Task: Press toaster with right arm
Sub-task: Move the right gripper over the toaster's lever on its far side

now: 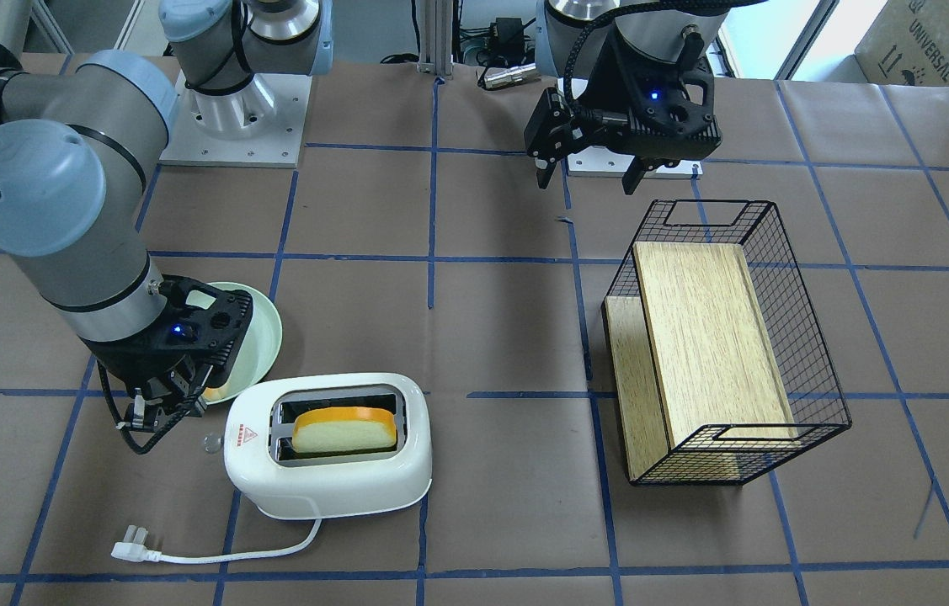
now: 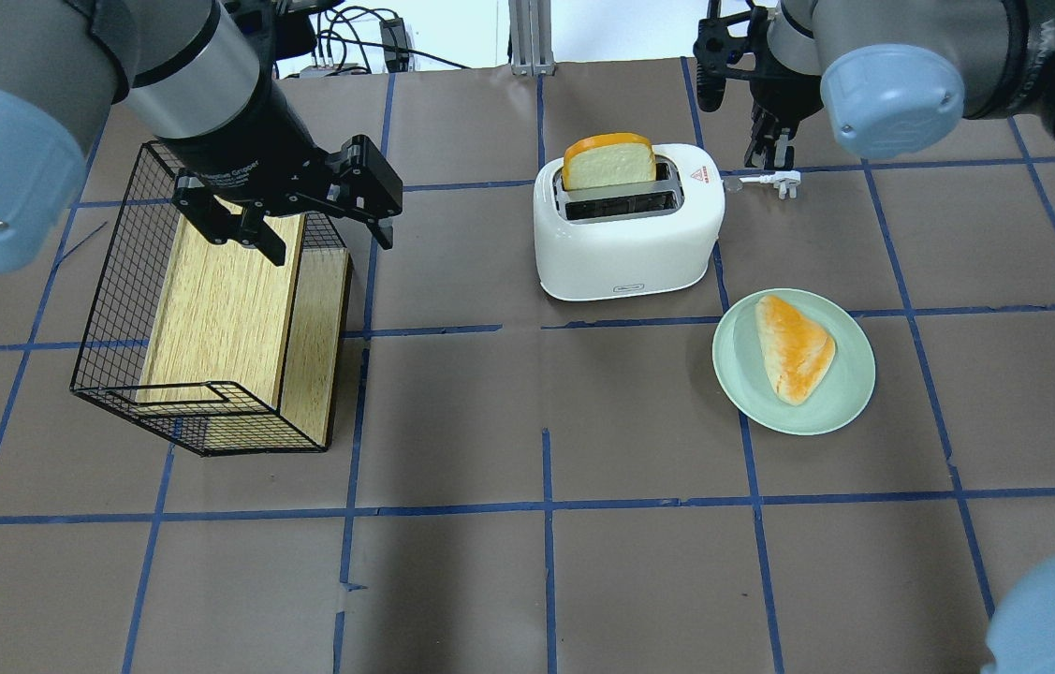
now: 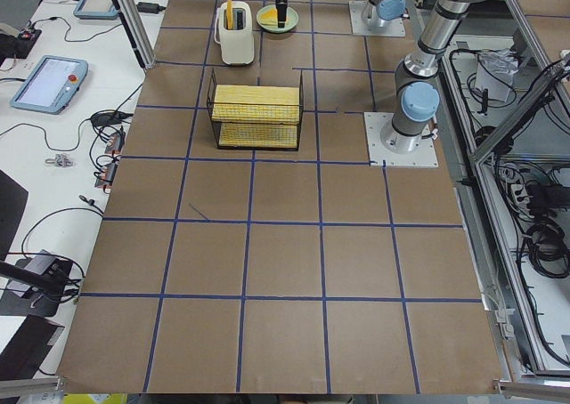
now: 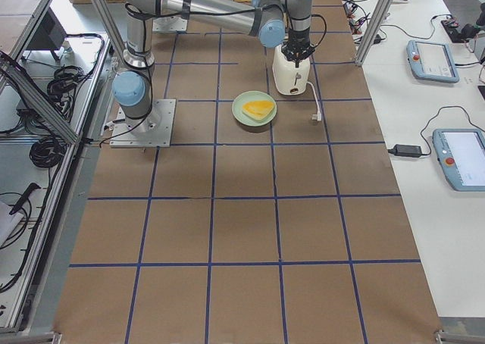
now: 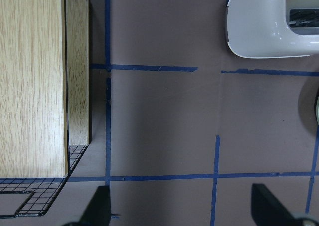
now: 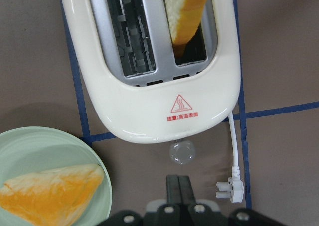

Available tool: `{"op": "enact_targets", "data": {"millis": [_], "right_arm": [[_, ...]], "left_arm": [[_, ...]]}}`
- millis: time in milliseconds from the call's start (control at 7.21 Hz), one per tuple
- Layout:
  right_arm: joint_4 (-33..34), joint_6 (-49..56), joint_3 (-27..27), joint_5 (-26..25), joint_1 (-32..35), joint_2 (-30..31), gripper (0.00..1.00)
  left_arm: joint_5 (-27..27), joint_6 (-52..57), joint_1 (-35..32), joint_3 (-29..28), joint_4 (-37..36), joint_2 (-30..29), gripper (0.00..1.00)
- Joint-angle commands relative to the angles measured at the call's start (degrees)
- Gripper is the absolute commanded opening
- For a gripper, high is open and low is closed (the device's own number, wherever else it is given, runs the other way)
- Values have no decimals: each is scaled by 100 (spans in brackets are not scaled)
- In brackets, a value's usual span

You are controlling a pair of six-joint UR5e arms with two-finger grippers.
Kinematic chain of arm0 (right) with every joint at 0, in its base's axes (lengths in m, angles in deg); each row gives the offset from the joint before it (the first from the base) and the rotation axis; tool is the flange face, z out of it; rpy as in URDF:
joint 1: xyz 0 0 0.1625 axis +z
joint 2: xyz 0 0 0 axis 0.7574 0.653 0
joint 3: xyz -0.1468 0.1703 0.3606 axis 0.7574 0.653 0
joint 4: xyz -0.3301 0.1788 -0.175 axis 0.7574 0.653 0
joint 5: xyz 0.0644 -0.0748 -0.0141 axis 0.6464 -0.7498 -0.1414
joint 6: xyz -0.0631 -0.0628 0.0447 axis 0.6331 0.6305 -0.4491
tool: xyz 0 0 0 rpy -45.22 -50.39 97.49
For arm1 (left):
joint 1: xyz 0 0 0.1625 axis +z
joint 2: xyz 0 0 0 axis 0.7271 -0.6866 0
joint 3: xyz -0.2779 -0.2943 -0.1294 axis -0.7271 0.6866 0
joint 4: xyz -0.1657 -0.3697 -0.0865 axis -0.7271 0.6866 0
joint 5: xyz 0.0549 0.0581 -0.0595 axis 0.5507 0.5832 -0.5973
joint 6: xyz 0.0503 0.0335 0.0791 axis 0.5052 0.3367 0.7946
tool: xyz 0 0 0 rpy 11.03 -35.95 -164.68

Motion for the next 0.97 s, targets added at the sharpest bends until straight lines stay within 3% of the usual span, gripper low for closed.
{"op": "enact_targets", "data": {"millis": [0, 832], "right_arm": [[26, 502, -23, 28, 4, -57, 5], [211, 1113, -23, 27, -14, -330, 5]], "left_arm": [[0, 0, 0, 0, 0, 0, 100], [0, 0, 0, 0, 0, 0, 100]]}}
